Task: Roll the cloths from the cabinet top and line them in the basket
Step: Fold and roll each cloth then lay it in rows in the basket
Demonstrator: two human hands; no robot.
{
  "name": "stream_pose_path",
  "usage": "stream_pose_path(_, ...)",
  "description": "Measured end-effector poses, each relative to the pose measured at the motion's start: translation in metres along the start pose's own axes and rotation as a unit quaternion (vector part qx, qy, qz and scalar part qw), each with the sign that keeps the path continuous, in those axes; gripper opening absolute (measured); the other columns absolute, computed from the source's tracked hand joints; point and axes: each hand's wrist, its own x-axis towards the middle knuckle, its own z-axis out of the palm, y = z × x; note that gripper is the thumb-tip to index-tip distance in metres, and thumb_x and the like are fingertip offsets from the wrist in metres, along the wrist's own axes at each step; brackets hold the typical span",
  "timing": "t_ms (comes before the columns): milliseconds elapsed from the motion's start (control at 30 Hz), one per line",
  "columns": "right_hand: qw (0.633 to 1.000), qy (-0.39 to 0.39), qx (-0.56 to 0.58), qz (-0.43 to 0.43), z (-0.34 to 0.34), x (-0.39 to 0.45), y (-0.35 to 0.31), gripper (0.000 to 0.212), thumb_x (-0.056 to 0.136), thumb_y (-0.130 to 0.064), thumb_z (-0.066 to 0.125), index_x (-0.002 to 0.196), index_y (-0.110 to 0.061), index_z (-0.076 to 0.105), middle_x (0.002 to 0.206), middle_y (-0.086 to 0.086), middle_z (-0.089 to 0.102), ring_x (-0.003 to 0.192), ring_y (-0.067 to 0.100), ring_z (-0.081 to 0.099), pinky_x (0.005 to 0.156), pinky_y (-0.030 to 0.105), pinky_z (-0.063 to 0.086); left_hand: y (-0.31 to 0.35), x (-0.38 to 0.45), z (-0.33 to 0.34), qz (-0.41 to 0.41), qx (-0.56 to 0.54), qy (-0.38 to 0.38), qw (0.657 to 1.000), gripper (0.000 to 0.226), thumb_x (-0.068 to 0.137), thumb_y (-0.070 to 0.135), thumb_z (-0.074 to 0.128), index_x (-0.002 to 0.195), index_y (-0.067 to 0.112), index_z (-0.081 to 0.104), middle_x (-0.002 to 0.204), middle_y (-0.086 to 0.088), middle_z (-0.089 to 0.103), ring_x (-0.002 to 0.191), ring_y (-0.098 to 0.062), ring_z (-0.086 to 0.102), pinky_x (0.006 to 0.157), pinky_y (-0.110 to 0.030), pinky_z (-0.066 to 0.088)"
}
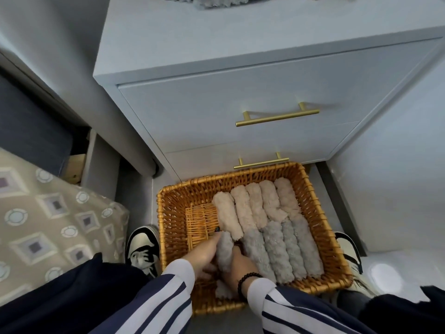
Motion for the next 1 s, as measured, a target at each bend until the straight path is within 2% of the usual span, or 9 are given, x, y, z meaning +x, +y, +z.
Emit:
stream_pose_path(133,1.0,-0.002,-0.008,-0.016,0.0,-0.001,0.003,0.05,0.09,-0.032,0.052,0.133,-0.018,0.032,0.12,0.011,0.058,0.107,0.03,0.058,0.09,0.037,0.049,0.02,0.019,-0.003,0.118,0.098,0.134,0.979,0.035,0.087,0.036,0.053,0.108,0.009,0.059,0.111,-0.011,0.064,0.103,-0.029,0.058,0.089,-0.031,0.044)
stream_pose_path(267,1.0,-0.013,-0.015,-0.02,0.003,0.002,0.005,0.052,0.089,-0.031,0.055,0.134,-0.019,0.031,0.12,0.011,0.058,0.106,0.03,0.059,0.088,0.037,0.051,0.051,0.024,0.008,0.189,0.098,0.083,0.973,0.005,0.093,0.019,0.053,0.097,0.016,0.051,0.093,-0.007,0.056,0.084,-0.019,0.053,0.073,-0.027,0.038)
stream_pose_path(333,1.0,-0.016,-0.013,-0.015,0.004,0.005,0.006,0.056,0.089,-0.032,0.056,0.137,-0.019,0.03,0.123,0.011,0.057,0.108,0.03,0.058,0.089,0.036,0.05,0.062,0.027,0.015,0.2,0.134,0.044,0.97,0.027,0.093,0.016,0.056,0.118,0.017,0.048,0.11,-0.006,0.056,0.1,-0.019,0.054,0.078,-0.025,0.039)
stream_pose_path(400,0.999,-0.026,-0.02,-0.01,0.003,0.009,0.007,0.061,0.09,-0.031,0.056,0.142,-0.02,0.025,0.128,0.011,0.054,0.112,0.03,0.056,0.092,0.036,0.049,0.07,0.032,0.02,0.204,0.199,0.049,0.957,0.065,0.09,0.018,0.062,0.147,0.008,0.03,0.143,-0.009,0.043,0.128,-0.026,0.044,0.088,-0.025,0.038)
stream_pose_path(567,0.998,-0.042,-0.025,0.026,0.006,0.018,0.01,0.068,0.092,-0.025,0.054,0.147,-0.015,0.016,0.131,0.014,0.052,0.116,0.029,0.055,0.096,0.037,0.048,0.075,0.049,0.025,0.21,0.343,0.073,0.913,0.071,0.08,0.019,0.073,0.139,0.004,0.037,0.136,-0.014,0.049,0.118,-0.027,0.05,0.092,-0.03,0.044)
stream_pose_path(667,0.997,-0.011,-0.011,0.071,0.001,0.021,0.014,0.062,0.092,-0.017,0.053,0.145,-0.008,0.02,0.134,0.014,0.05,0.12,0.029,0.053,0.099,0.038,0.046,0.072,0.059,0.02,0.224,0.375,0.098,0.894,0.08,0.076,0.011,0.073,0.145,0.006,0.032,0.141,-0.015,0.046,0.127,-0.031,0.046,0.1,-0.031,0.043)
stream_pose_path(833,0.995,0.0,0.0,0.101,-0.008,0.021,0.022,0.072,0.088,-0.013,0.062,0.144,-0.003,0.019,0.136,0.017,0.048,0.122,0.03,0.052,0.099,0.039,0.046,0.054,0.067,0.013,0.272,0.246,0.092,0.926,0.082,0.082,0.011,0.07,0.151,0.011,0.027,0.15,-0.005,0.039,0.137,-0.024,0.039,0.108,-0.029,0.036)
stream_pose_path(933,0.994,-0.015,0.005,0.111,-0.009,0.02,0.024,0.084,0.082,-0.017,0.07,0.145,-0.002,0.016,0.137,0.017,0.046,0.123,0.031,0.051,0.099,0.038,0.046,0.023,0.068,0.021,0.229,0.052,0.229,0.945,0.049,0.092,0.02,0.056,0.138,0.011,0.046,0.139,-0.008,0.05,0.126,-0.029,0.048,0.106,-0.036,0.039)
stream_pose_path(1000,0.994,-0.008,-0.003,0.105,-0.008,0.016,0.019,0.079,0.084,-0.022,0.068,0.142,-0.004,0.018,0.138,0.016,0.045,0.124,0.031,0.05,0.099,0.039,0.046,-0.003,0.07,0.021,0.139,-0.042,0.301,0.942,0.029,0.092,0.027,0.048,0.11,0.007,0.06,0.122,-0.016,0.061,0.109,-0.036,0.057,0.1,-0.04,0.044)
